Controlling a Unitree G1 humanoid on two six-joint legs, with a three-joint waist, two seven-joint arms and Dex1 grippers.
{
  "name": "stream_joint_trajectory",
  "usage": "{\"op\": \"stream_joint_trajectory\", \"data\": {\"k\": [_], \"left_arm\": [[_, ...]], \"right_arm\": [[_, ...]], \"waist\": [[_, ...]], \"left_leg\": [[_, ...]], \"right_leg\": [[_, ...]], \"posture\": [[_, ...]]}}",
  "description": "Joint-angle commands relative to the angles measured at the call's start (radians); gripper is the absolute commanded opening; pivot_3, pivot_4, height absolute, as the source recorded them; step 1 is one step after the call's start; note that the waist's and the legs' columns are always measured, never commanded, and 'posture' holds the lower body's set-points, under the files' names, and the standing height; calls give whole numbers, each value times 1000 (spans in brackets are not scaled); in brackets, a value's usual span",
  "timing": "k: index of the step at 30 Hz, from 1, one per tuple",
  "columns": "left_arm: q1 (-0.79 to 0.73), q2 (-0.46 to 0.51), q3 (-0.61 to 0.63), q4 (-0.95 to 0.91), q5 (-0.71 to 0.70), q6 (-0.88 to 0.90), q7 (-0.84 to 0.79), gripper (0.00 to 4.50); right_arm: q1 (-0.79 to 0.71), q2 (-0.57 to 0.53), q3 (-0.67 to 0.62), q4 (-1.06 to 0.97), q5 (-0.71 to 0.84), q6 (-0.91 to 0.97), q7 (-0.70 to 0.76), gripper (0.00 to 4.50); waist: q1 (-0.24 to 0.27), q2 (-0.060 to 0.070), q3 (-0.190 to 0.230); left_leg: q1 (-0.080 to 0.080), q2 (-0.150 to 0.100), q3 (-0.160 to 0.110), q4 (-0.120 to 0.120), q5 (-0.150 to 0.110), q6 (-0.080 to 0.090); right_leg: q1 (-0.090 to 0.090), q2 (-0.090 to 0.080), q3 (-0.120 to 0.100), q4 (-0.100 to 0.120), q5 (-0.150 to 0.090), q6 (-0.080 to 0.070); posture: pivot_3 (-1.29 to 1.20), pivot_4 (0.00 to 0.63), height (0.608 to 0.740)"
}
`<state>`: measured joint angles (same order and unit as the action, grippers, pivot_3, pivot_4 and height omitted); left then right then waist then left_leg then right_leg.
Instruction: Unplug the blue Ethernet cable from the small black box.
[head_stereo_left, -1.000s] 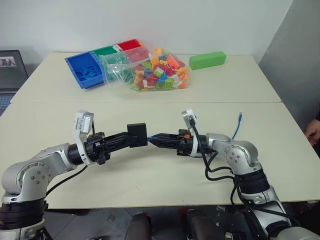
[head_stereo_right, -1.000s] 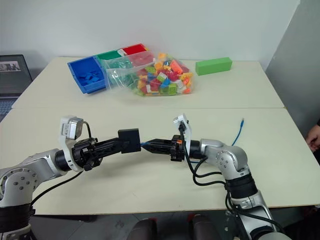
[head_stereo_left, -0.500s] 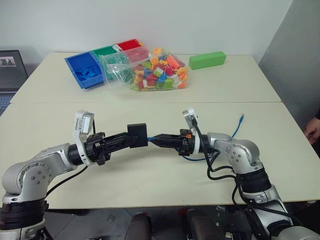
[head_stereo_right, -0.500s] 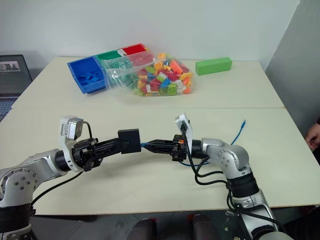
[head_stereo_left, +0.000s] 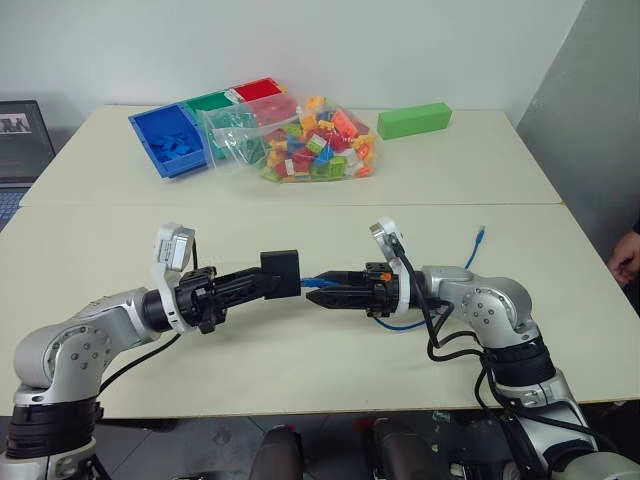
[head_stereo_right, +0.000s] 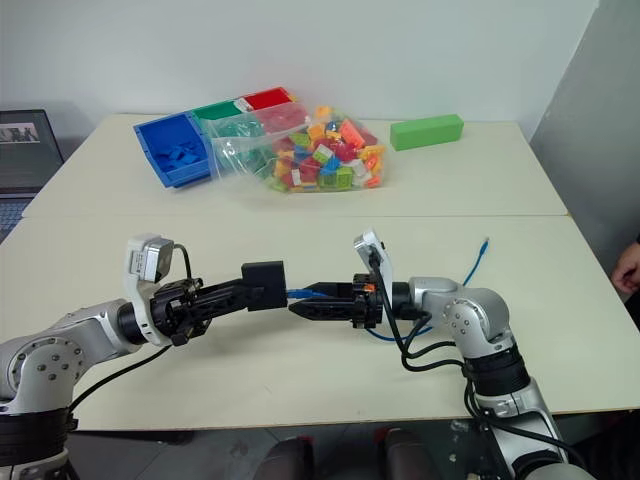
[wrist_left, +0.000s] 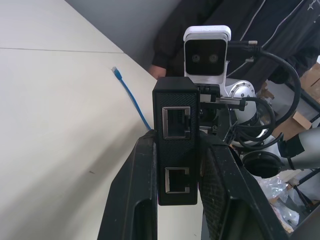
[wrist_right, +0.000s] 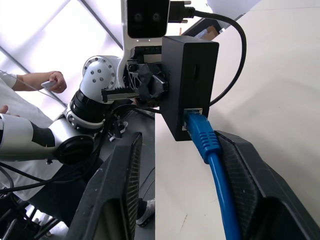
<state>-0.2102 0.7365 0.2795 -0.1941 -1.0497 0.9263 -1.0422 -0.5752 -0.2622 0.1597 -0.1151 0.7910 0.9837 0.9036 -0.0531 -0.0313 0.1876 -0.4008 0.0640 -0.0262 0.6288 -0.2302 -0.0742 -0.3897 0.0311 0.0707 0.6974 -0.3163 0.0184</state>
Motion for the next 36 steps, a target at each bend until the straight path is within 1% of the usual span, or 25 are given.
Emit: {"op": "stream_joint_trajectory", "data": {"k": [1, 8, 19, 21, 22, 23, 27, 28, 30, 36], "left_arm": [[-22, -9, 0, -16, -9, -17, -17, 756], [-26, -18, 2, -15, -11, -12, -10, 756], [-25, -21, 3, -21, -20, -5, -2, 756], [-24, -21, 0, -22, -19, -5, -3, 756], [-25, -21, -1, -22, -19, -4, -3, 756], [-24, -20, -1, -23, -19, -4, -4, 756], [-25, -20, -7, -23, -19, -2, -8, 756], [-25, -20, -8, -23, -19, -1, -9, 756], [-25, -19, -9, -23, -18, -1, -11, 756], [-19, -17, -10, -29, -19, 3, -20, 756]], "right_arm": [[-6, 31, -25, -24, 23, -3, -31, 2282], [-3, 47, -35, -17, 29, 6, -50, 2282], [-4, 34, -32, -10, 30, 15, -38, 2282], [-4, 31, -31, -9, 30, 15, -36, 1907], [-4, 30, -31, -9, 30, 15, -36, 1794], [-3, 29, -31, -9, 31, 16, -35, 1524], [-6, 26, -33, -7, 38, 20, -30, 773], [-7, 26, -33, -7, 40, 22, -28, 505], [-9, 25, -34, -6, 44, 25, -23, 387], [-11, 16, -32, -10, 60, 46, -8, 376]], "waist": [[-1, 0, 0], [-1, 0, 0], [-1, 0, 0], [-1, 0, 0], [-1, 0, 0], [-1, 0, 0], [-1, 0, 0], [-1, 0, 0], [-1, 0, 0], [-1, 0, 0]], "left_leg": [[0, 0, 0, 0, 0, 0], [0, 0, 0, 0, 0, 0], [0, 0, 0, 0, 0, 0], [0, 0, 0, 0, 0, 0], [0, 0, 0, 0, 0, 0], [0, 0, 0, 0, 0, 0], [0, 0, 0, 0, 0, 0], [0, 0, 0, 0, 0, 0], [0, 0, 0, 0, 0, 0], [0, 0, 0, 0, 0, 0]], "right_leg": [[0, 0, 0, 0, 0, 0], [0, 0, 0, 0, 0, 0], [0, 0, 0, 0, 0, 0], [0, 0, 0, 0, 0, 0], [0, 0, 0, 0, 0, 0], [0, 0, 0, 0, 0, 0], [0, 0, 0, 0, 0, 0], [0, 0, 0, 0, 0, 0], [0, 0, 0, 0, 0, 0], [0, 0, 0, 0, 0, 0]], "posture": [[0, 150, 740], [0, 150, 740], [0, 150, 740], [0, 150, 740], [0, 150, 740], [0, 150, 740], [0, 150, 740], [0, 150, 740], [0, 150, 740], [0, 150, 740]]}}
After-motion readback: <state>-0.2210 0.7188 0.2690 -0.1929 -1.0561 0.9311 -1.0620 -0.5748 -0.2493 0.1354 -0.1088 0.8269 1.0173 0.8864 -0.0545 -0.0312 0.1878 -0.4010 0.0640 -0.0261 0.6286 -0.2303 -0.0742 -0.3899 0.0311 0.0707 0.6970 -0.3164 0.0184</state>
